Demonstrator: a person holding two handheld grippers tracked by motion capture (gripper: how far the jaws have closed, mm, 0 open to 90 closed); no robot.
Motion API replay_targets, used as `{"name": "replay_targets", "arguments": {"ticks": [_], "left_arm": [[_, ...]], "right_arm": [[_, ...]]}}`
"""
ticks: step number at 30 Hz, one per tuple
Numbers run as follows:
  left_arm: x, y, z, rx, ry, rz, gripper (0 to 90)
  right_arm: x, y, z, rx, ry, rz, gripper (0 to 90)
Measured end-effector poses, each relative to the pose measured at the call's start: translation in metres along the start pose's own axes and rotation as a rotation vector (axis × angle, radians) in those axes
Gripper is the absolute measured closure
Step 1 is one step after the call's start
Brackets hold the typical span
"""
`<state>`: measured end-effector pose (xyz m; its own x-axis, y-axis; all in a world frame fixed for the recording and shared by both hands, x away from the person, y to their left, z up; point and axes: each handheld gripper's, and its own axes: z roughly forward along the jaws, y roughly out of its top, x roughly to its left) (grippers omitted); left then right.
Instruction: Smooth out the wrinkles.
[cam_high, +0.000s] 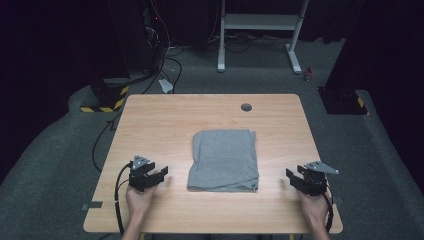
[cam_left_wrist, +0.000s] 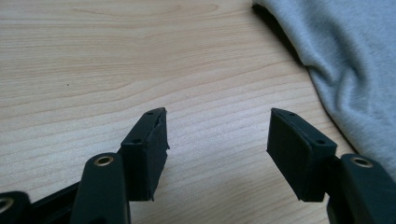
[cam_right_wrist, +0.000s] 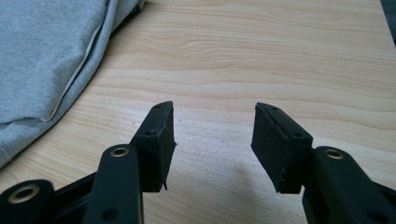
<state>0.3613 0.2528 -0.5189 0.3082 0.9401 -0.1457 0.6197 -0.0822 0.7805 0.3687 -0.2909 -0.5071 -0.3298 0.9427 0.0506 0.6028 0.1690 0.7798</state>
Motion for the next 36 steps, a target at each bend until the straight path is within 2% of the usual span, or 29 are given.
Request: {"name": "replay_targets", "arguments": {"ticks": [4, 12, 14, 20, 29, 34, 36], "left_arm": [[0.001, 0.0, 0.001, 0.001, 0.013, 0.007, 38.0], [0.0, -0.001, 0.007, 0.017, 0.024, 0.006, 38.0], [-0.001, -0.001, 0.008, 0.018, 0.033, 0.019, 37.9], [-0.001, -0.002, 0.011, 0.031, 0.031, 0.02, 37.3], [-0.006, -0.003, 0.012, 0.042, 0.05, 0.066, 33.8], [-0.013, -0.003, 0.014, 0.056, 0.091, 0.118, 31.7], [-0.013, -0.004, 0.013, 0.057, 0.085, 0.118, 30.6]], "right_arm": [[0.001, -0.001, 0.005, 0.026, -0.007, -0.016, 48.0], [0.0, -0.001, 0.011, 0.039, -0.027, -0.01, 47.9], [0.0, -0.002, 0.012, 0.042, -0.038, -0.02, 47.8], [0.0, -0.003, 0.015, 0.056, -0.043, -0.02, 47.3], [0.002, -0.005, 0.018, 0.067, -0.051, -0.035, 43.3], [0.003, -0.005, 0.018, 0.074, -0.05, -0.043, 38.9], [0.003, -0.005, 0.018, 0.074, -0.053, -0.041, 38.3]]}}
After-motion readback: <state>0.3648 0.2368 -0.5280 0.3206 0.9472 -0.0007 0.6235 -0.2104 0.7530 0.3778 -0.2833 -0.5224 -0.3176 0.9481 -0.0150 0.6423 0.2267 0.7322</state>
